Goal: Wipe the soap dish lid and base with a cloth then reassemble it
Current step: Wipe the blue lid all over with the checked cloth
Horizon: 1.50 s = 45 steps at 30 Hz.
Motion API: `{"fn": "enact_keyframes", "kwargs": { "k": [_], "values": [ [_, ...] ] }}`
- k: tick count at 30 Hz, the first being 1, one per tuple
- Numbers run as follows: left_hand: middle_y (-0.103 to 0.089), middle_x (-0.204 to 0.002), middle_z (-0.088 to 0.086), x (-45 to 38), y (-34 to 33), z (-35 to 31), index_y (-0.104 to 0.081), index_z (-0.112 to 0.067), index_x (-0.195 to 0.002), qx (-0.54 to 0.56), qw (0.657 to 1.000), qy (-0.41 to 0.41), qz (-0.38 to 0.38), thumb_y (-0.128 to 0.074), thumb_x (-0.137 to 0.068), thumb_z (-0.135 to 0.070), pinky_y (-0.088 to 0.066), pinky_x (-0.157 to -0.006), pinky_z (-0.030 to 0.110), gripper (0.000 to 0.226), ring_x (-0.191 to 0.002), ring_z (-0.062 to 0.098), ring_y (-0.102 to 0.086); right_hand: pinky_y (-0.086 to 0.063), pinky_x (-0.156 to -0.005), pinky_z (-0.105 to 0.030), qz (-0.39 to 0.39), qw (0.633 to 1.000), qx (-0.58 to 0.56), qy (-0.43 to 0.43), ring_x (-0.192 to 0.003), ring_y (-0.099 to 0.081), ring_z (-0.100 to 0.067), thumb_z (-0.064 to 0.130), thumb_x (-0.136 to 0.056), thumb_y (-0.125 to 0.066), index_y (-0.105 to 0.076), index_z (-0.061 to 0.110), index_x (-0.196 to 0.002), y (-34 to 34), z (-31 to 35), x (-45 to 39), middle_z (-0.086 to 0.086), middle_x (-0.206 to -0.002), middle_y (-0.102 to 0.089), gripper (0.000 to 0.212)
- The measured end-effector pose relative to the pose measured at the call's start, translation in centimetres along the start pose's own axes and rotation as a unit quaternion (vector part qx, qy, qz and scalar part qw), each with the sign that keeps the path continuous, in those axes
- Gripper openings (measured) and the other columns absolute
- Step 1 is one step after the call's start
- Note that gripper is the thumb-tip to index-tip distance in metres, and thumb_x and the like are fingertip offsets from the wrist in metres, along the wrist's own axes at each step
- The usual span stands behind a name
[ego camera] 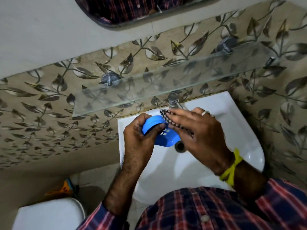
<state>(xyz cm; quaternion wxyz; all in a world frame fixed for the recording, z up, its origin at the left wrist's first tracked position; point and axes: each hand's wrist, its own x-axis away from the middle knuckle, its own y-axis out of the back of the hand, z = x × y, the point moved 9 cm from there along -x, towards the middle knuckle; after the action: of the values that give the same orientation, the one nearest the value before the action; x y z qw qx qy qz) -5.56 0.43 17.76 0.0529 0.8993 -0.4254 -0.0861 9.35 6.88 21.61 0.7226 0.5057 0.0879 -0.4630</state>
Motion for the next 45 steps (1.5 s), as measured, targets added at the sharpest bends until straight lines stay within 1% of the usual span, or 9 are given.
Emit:
{"fn": "enact_keyframes", "kwargs": {
  "k": [4, 11, 16, 23, 30, 34, 38, 42, 45],
  "values": [
    [-0.069, -0.074, 0.008, -0.5, 0.6, 0.5, -0.069, -0.024, -0.078, 0.029, 0.999, 0.009, -0.026, -0.078, -0.082, 0.003, -0.056, -0.07, 0.036, 0.028, -0.072, 0.022, -0.064, -0.055, -0.077, -0.043, 0.004, 1.0, -0.012, 0.006, -0.087, -0.064, -0.029, 0.011, -0.088, -0.074, -0.072, 0.019, -0.121, -0.6, -0.1, -0.3, 0.004, -0.128, -0.069, 0.034],
    [-0.069, -0.08, 0.007, -0.5, 1.4, 1.4, -0.07, -0.024, -0.08, 0.09, 0.993, 0.024, -0.067, -0.077, -0.079, -0.001, -0.056, -0.073, 0.036, 0.025, -0.076, 0.026, -0.065, -0.056, -0.081, -0.041, -0.011, 1.0, -0.028, -0.006, -0.088, -0.064, -0.028, 0.015, -0.091, -0.072, -0.073, 0.02, -0.12, -0.6, -0.1, -0.6, 0.004, -0.127, -0.07, 0.03],
    [-0.072, -0.073, -0.009, -0.4, 2.1, 0.6, -0.071, -0.034, -0.075, 0.091, 0.994, -0.037, -0.053, -0.073, -0.08, -0.003, -0.055, -0.067, 0.019, 0.032, -0.069, 0.006, -0.068, -0.056, -0.08, -0.039, -0.029, 0.999, -0.033, -0.02, -0.088, -0.067, -0.024, 0.019, -0.092, -0.072, -0.075, 0.022, -0.115, 0.1, -1.1, -0.3, 0.005, -0.123, -0.072, 0.024],
    [-0.072, -0.072, -0.013, -1.3, 2.6, 0.8, -0.071, -0.029, -0.076, 0.143, 0.984, -0.039, -0.096, -0.073, -0.08, -0.002, -0.056, -0.068, 0.018, 0.028, -0.067, 0.002, -0.067, -0.054, -0.08, -0.037, -0.045, 0.998, -0.045, 0.006, -0.084, -0.064, -0.025, 0.015, -0.091, -0.072, -0.074, 0.021, -0.118, 0.2, -0.5, 0.3, 0.004, -0.129, -0.069, 0.028],
    [-0.068, -0.069, -0.016, -1.2, 2.0, 1.0, -0.07, -0.034, -0.072, 0.17, 0.979, -0.067, -0.087, -0.074, -0.078, -0.001, -0.052, -0.067, 0.013, 0.035, -0.064, -0.003, -0.062, -0.057, -0.091, -0.04, -0.101, 0.97, -0.158, -0.155, -0.101, -0.07, -0.009, 0.012, -0.078, -0.082, -0.076, 0.015, -0.112, -0.1, -4.7, 0.6, 0.01, -0.113, -0.071, 0.035],
    [-0.067, -0.071, -0.015, -1.4, 1.2, 2.6, -0.072, -0.032, -0.073, 0.229, 0.97, -0.009, -0.078, -0.072, -0.079, -0.006, -0.051, -0.068, 0.016, 0.027, -0.066, 0.0, -0.061, -0.06, -0.08, -0.041, -0.127, 0.954, -0.179, -0.206, -0.086, -0.073, -0.012, 0.012, -0.078, -0.075, -0.075, 0.02, -0.106, 0.0, -5.2, 0.4, 0.007, -0.096, -0.077, 0.028],
    [-0.069, -0.084, -0.005, -0.8, -0.6, 4.2, -0.069, -0.025, -0.092, 0.196, 0.974, 0.071, -0.086, -0.078, -0.076, -0.021, -0.055, -0.077, 0.028, 0.018, -0.076, 0.009, -0.064, -0.059, -0.075, -0.043, -0.181, 0.973, -0.013, -0.144, -0.08, -0.072, -0.03, 0.011, -0.078, -0.069, -0.077, 0.011, -0.097, 1.5, -4.6, 0.3, -0.005, -0.093, -0.078, 0.021],
    [-0.071, -0.117, 0.013, 2.1, -4.0, 6.1, -0.049, -0.008, -0.133, 0.174, 0.949, 0.262, -0.001, -0.084, -0.06, -0.047, -0.063, -0.083, 0.043, 0.09, -0.102, 0.029, -0.074, -0.057, -0.071, -0.038, -0.231, 0.964, 0.099, -0.091, -0.075, -0.07, -0.033, 0.007, -0.084, -0.065, -0.077, 0.007, -0.096, 2.9, -4.8, 1.2, -0.007, -0.093, -0.077, 0.017],
    [-0.069, -0.126, 0.021, 2.4, -5.5, 5.2, -0.051, -0.008, -0.136, 0.235, 0.924, 0.296, 0.054, -0.076, -0.066, -0.066, -0.059, -0.094, 0.044, 0.095, -0.107, 0.032, -0.071, -0.056, -0.068, -0.041, -0.239, 0.959, 0.139, -0.061, -0.074, -0.068, -0.032, 0.01, -0.09, -0.06, -0.077, 0.012, -0.102, 3.3, -4.7, 1.8, -0.003, -0.1, -0.077, 0.021]
  ]
}}
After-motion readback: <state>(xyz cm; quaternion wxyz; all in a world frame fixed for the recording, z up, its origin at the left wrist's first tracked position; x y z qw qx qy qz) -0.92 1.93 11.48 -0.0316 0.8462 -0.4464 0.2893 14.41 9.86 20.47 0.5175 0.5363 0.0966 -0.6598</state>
